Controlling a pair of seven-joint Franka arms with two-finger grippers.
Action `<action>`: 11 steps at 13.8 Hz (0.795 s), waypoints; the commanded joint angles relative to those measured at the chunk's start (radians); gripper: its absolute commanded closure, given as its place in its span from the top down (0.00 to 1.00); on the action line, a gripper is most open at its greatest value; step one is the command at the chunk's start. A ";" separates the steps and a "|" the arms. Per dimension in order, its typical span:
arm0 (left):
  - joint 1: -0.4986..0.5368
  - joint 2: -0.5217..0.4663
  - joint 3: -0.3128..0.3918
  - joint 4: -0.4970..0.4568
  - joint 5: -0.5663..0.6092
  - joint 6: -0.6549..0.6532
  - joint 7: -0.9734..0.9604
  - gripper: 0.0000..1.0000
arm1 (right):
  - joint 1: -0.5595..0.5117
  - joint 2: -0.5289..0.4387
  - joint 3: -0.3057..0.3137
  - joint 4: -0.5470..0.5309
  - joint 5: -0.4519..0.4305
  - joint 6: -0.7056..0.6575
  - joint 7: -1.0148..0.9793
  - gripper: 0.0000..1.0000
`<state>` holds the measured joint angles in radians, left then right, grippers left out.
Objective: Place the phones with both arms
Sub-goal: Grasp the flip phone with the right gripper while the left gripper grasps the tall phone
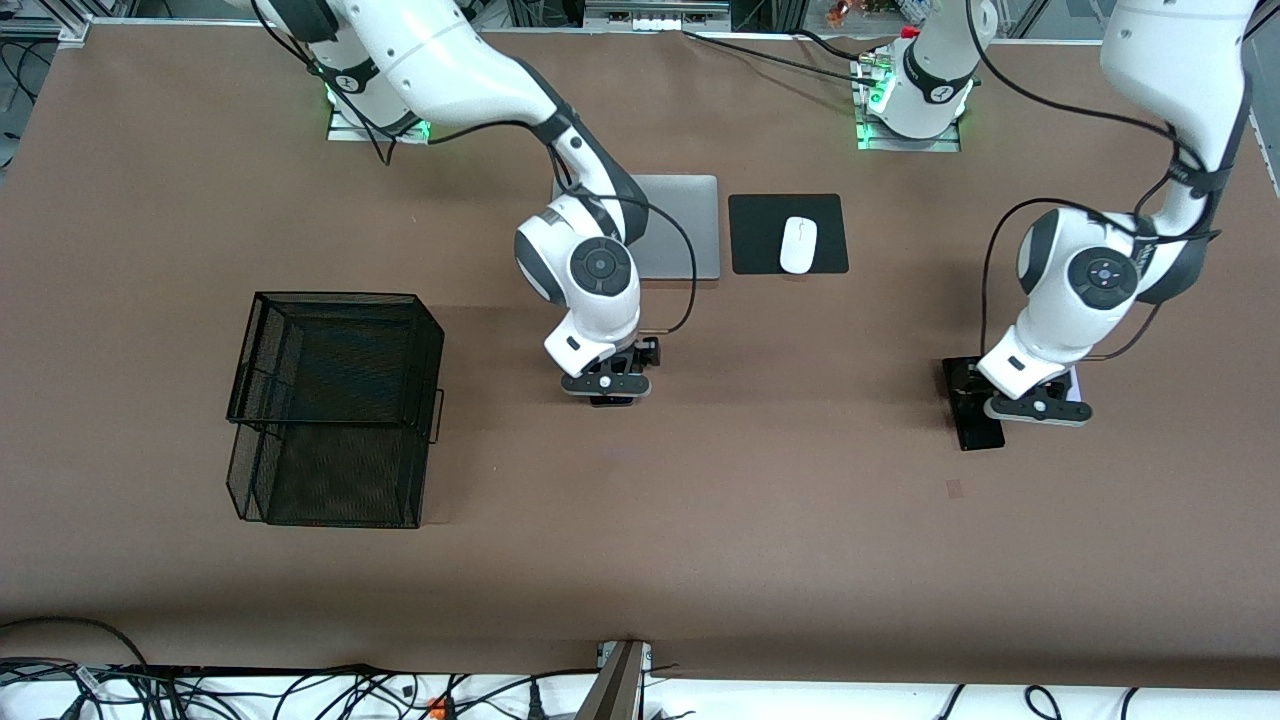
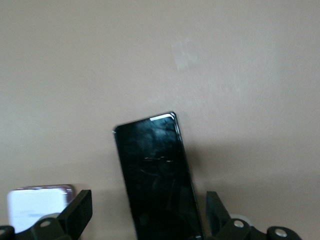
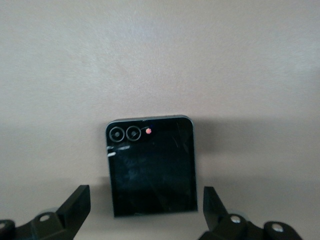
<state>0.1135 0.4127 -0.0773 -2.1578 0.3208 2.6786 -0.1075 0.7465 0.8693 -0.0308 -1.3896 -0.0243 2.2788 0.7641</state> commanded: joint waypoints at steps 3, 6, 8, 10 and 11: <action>0.153 0.063 -0.116 -0.050 0.004 0.118 0.006 1.00 | -0.001 0.020 0.003 -0.002 -0.005 0.030 -0.017 1.00; 0.317 0.121 -0.257 -0.048 0.004 0.127 0.008 1.00 | -0.004 0.025 0.003 0.004 -0.006 0.044 -0.032 0.23; 0.345 0.139 -0.279 -0.042 0.006 0.129 0.008 1.00 | -0.004 0.004 0.000 0.012 -0.019 0.004 -0.049 0.08; 0.345 0.140 -0.279 -0.037 0.007 0.129 0.008 1.00 | -0.004 -0.036 -0.004 0.087 -0.009 -0.149 -0.049 0.09; 0.342 0.138 -0.280 -0.036 0.007 0.129 0.006 0.81 | -0.009 -0.052 -0.007 0.150 -0.006 -0.248 -0.052 0.09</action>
<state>0.4484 0.5412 -0.3418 -2.2031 0.3207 2.8030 -0.1064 0.7466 0.8755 -0.0374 -1.3273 -0.0290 2.1987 0.7306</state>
